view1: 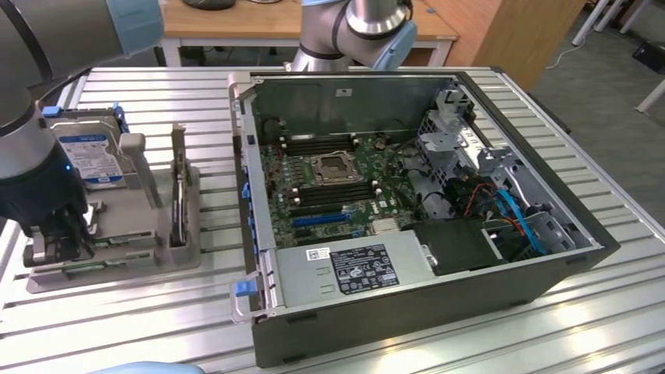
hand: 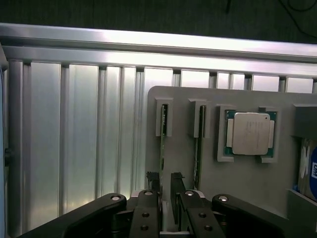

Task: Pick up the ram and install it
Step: 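Pick up the ram and move it above insertion slot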

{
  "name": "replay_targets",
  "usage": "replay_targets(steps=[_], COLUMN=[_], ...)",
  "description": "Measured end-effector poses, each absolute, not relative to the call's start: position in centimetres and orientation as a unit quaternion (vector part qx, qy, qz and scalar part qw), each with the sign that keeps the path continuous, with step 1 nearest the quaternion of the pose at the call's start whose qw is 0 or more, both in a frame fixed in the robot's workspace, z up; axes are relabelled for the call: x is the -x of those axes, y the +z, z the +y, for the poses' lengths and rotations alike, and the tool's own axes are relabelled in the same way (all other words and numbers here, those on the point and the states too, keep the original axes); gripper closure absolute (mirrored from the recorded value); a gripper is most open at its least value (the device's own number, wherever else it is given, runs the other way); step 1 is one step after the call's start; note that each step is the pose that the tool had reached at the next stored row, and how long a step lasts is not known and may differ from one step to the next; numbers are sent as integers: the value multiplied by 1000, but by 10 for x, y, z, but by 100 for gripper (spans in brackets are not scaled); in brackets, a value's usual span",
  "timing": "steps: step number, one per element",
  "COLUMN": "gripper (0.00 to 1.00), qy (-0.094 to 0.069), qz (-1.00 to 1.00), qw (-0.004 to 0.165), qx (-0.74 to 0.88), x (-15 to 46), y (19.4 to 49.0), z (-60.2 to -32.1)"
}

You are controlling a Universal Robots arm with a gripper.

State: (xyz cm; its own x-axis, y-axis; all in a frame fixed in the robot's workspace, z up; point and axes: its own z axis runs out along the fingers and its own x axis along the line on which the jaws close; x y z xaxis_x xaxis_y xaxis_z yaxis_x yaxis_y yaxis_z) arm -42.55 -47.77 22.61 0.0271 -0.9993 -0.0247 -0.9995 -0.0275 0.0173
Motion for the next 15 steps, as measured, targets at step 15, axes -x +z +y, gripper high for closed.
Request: replay_targets(steps=[15], gripper=[76], qy=[13], qz=[697], qw=[4], qx=[717], x=[426], y=[214], z=[-479])
